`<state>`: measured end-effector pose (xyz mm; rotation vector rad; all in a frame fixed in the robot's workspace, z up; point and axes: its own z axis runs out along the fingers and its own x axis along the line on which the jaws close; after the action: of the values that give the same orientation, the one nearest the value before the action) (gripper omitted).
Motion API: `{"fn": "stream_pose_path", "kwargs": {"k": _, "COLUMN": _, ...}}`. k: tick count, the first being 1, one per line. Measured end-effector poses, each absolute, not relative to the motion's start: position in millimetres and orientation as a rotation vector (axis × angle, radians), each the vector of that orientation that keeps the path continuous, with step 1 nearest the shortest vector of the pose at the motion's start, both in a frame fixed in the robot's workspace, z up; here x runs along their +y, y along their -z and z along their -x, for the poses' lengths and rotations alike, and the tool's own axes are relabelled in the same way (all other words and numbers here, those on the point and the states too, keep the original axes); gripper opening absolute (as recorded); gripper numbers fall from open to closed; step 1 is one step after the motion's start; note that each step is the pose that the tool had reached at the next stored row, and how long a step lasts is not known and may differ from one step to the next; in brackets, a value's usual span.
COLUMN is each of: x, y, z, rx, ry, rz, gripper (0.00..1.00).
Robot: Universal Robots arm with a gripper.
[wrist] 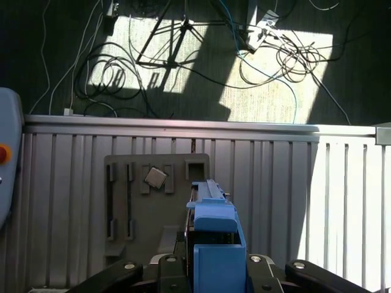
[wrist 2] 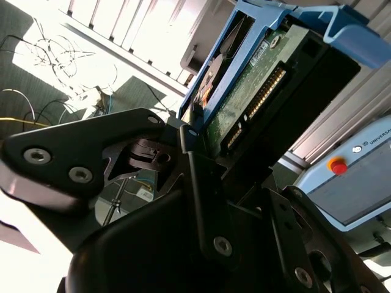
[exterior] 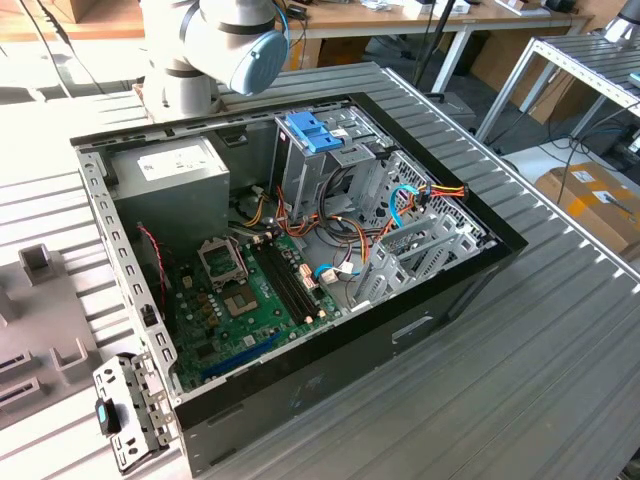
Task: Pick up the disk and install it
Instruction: 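Pick up the disk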
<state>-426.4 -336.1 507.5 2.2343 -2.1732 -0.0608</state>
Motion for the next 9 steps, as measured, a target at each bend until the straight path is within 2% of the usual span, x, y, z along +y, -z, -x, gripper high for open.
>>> {"fn": "stream_pose_path", "kwargs": {"k": 9, "x": -336.1, "y": -516.7, "z": 425.9, "rx": -2.173, "ry": 0.061, "rz": -2.234, "gripper": 0.36}}
